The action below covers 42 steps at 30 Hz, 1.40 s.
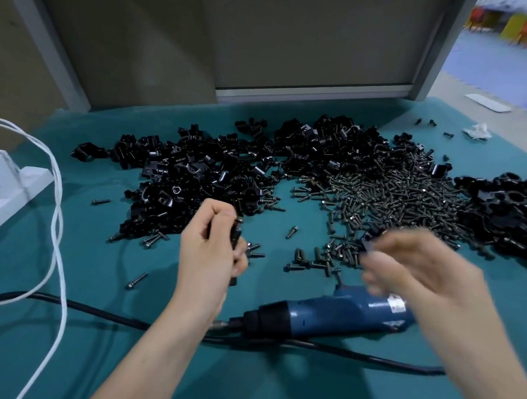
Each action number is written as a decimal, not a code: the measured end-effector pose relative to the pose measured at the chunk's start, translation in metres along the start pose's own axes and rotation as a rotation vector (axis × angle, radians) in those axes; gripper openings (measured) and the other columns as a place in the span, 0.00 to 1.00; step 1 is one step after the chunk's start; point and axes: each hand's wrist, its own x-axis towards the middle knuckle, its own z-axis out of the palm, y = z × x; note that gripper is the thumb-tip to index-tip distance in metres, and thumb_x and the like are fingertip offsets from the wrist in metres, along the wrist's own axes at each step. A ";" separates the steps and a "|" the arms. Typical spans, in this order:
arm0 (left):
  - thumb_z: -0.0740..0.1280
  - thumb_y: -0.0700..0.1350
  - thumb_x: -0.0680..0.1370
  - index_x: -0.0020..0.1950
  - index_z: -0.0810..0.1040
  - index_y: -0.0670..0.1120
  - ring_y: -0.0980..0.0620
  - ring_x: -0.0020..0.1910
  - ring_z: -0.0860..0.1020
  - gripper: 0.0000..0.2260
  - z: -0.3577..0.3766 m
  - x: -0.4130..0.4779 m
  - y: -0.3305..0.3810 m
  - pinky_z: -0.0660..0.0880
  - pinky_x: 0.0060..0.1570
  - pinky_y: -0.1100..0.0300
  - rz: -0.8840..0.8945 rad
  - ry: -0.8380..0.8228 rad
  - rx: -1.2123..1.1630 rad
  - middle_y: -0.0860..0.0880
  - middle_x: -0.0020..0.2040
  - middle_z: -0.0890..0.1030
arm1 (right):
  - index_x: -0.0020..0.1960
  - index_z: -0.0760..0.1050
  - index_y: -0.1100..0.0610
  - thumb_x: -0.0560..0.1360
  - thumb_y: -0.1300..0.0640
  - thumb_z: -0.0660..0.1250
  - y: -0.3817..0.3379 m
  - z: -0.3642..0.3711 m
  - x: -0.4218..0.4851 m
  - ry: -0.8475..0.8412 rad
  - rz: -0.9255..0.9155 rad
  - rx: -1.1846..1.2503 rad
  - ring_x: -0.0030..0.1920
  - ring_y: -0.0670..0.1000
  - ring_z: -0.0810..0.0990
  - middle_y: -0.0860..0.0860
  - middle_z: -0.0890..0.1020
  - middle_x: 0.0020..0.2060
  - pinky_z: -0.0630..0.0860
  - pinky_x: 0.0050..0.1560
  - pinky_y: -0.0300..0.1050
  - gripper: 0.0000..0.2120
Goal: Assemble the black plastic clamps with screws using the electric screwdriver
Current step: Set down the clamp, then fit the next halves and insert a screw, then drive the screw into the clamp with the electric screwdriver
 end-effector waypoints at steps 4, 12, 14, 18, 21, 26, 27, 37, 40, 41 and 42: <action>0.56 0.39 0.82 0.36 0.69 0.48 0.55 0.25 0.64 0.15 -0.015 0.010 -0.012 0.59 0.20 0.64 -0.034 0.039 0.031 0.48 0.33 0.64 | 0.49 0.79 0.68 0.63 0.50 0.73 0.034 -0.017 -0.044 0.140 0.579 0.275 0.36 0.59 0.84 0.65 0.84 0.39 0.82 0.36 0.43 0.23; 0.57 0.39 0.80 0.32 0.70 0.50 0.55 0.25 0.65 0.17 -0.022 0.011 -0.028 0.58 0.20 0.64 -0.137 0.010 0.009 0.46 0.36 0.65 | 0.71 0.64 0.57 0.73 0.57 0.69 0.024 0.028 -0.042 0.539 0.821 0.864 0.51 0.58 0.82 0.62 0.76 0.59 0.78 0.46 0.51 0.29; 0.58 0.39 0.79 0.33 0.70 0.50 0.55 0.25 0.65 0.15 -0.022 0.011 -0.027 0.58 0.19 0.64 -0.128 -0.004 -0.015 0.46 0.37 0.65 | 0.73 0.61 0.57 0.75 0.55 0.69 0.022 0.041 -0.027 0.575 0.885 0.794 0.57 0.56 0.76 0.60 0.72 0.65 0.73 0.51 0.48 0.30; 0.57 0.39 0.79 0.32 0.71 0.50 0.55 0.24 0.65 0.16 -0.023 0.010 -0.023 0.59 0.20 0.66 -0.110 -0.006 -0.075 0.47 0.35 0.67 | 0.73 0.60 0.56 0.72 0.53 0.73 0.031 0.065 0.002 0.653 0.954 0.531 0.60 0.56 0.71 0.56 0.68 0.69 0.67 0.55 0.48 0.35; 0.56 0.38 0.79 0.33 0.70 0.49 0.55 0.24 0.65 0.16 -0.028 0.012 -0.022 0.59 0.20 0.66 -0.108 0.006 -0.105 0.48 0.34 0.67 | 0.72 0.60 0.60 0.67 0.48 0.77 0.044 0.089 0.012 0.679 0.939 0.223 0.65 0.60 0.68 0.57 0.68 0.68 0.67 0.66 0.55 0.42; 0.56 0.38 0.79 0.36 0.67 0.47 0.55 0.24 0.65 0.12 -0.033 0.015 -0.024 0.59 0.21 0.64 -0.092 0.019 -0.036 0.46 0.37 0.65 | 0.39 0.65 0.56 0.66 0.48 0.78 0.041 0.101 0.020 0.700 0.851 0.088 0.57 0.61 0.73 0.52 0.75 0.41 0.74 0.55 0.54 0.22; 0.56 0.38 0.79 0.36 0.67 0.47 0.54 0.24 0.64 0.12 -0.033 0.015 -0.025 0.59 0.21 0.64 -0.092 0.016 -0.026 0.46 0.37 0.64 | 0.37 0.63 0.55 0.66 0.49 0.77 0.039 0.100 0.021 0.690 0.847 0.076 0.55 0.61 0.74 0.51 0.73 0.38 0.74 0.52 0.53 0.23; 0.58 0.39 0.78 0.31 0.70 0.51 0.55 0.24 0.65 0.16 -0.039 0.024 -0.027 0.59 0.20 0.65 -0.109 0.009 -0.071 0.48 0.34 0.67 | 0.58 0.72 0.58 0.68 0.60 0.74 0.033 0.097 -0.002 0.749 0.544 0.600 0.37 0.47 0.80 0.50 0.82 0.46 0.75 0.35 0.39 0.21; 0.59 0.40 0.77 0.31 0.69 0.51 0.55 0.25 0.65 0.14 -0.042 0.026 -0.027 0.58 0.20 0.65 -0.107 -0.015 -0.091 0.48 0.34 0.66 | 0.52 0.75 0.55 0.71 0.61 0.74 0.038 0.096 -0.012 0.771 0.384 0.799 0.39 0.45 0.83 0.47 0.84 0.41 0.79 0.44 0.42 0.12; 0.59 0.41 0.76 0.32 0.69 0.50 0.55 0.25 0.64 0.13 -0.042 0.026 -0.026 0.58 0.20 0.65 -0.103 -0.025 -0.079 0.48 0.34 0.66 | 0.50 0.75 0.55 0.71 0.59 0.74 0.041 0.095 -0.011 0.789 0.389 0.841 0.38 0.45 0.83 0.47 0.83 0.40 0.80 0.43 0.43 0.10; 0.59 0.42 0.76 0.33 0.68 0.50 0.55 0.25 0.64 0.11 -0.042 0.025 -0.026 0.58 0.20 0.65 -0.099 -0.037 -0.070 0.47 0.35 0.65 | 0.48 0.75 0.55 0.71 0.56 0.73 0.044 0.095 -0.009 0.779 0.415 0.849 0.36 0.46 0.81 0.46 0.82 0.38 0.79 0.39 0.42 0.09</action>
